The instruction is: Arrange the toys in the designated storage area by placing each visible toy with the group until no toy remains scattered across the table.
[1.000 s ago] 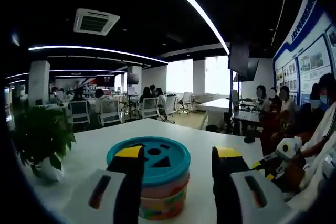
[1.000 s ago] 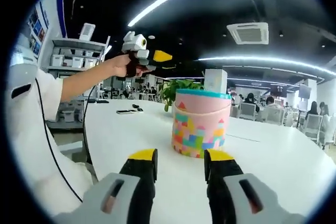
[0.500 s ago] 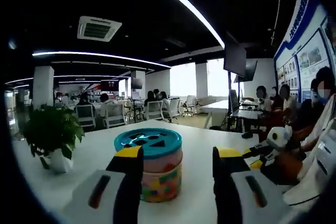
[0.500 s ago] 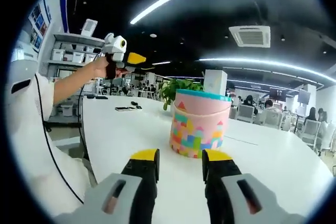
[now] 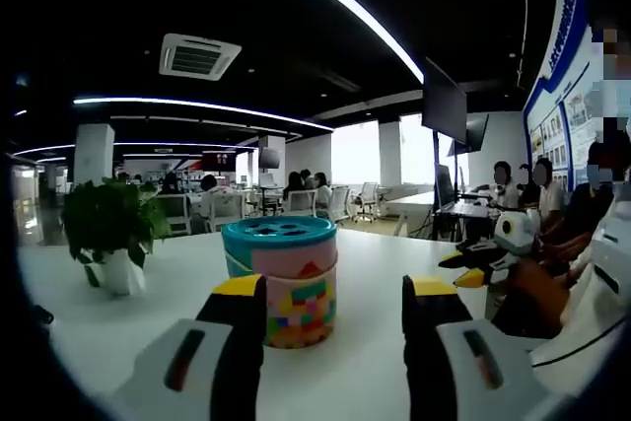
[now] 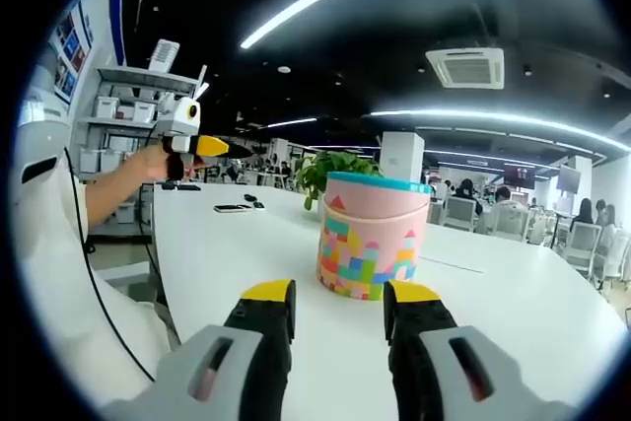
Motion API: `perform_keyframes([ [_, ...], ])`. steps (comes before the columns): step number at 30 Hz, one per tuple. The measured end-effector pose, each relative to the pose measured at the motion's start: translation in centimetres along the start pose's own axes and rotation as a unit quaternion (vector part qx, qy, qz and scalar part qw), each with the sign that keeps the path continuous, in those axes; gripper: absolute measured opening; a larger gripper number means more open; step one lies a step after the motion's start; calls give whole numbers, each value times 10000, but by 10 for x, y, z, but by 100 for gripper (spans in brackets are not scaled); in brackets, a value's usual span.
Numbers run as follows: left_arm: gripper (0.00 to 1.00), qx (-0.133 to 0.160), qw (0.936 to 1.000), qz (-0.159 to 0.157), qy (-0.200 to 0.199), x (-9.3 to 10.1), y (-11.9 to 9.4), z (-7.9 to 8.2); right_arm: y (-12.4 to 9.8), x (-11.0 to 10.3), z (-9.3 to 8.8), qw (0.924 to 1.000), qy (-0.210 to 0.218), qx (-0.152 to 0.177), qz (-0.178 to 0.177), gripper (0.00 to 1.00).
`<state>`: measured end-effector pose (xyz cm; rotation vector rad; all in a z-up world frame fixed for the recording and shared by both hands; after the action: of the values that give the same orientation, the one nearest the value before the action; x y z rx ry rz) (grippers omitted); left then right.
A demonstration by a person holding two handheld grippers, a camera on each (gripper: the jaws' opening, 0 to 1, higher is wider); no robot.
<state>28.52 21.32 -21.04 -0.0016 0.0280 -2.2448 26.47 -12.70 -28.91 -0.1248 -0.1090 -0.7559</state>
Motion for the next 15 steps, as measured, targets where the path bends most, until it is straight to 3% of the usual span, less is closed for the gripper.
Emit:
perform_keyframes([
  [9, 56, -52, 9997, 221, 30, -3, -20, -28, 3, 2, 11, 9998, -164, -34, 64, 37],
  [15, 56, -269, 9987, 379, 191, -5, -40, -47, 5, 3, 16, 9998, -92, 12, 179, 36],
])
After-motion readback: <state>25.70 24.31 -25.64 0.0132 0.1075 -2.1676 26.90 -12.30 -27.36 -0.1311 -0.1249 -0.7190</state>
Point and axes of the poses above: the point that each gripper's makers call its tool centre point, and the gripper's own axes: y roughly forward along the fingers, x roughly to its right, z roughly out of its top, the point moved 7 cm from there along -y, roughly backward along the fingers, and after that the axes turned 5 degrees about z, right-handed, at the moved point
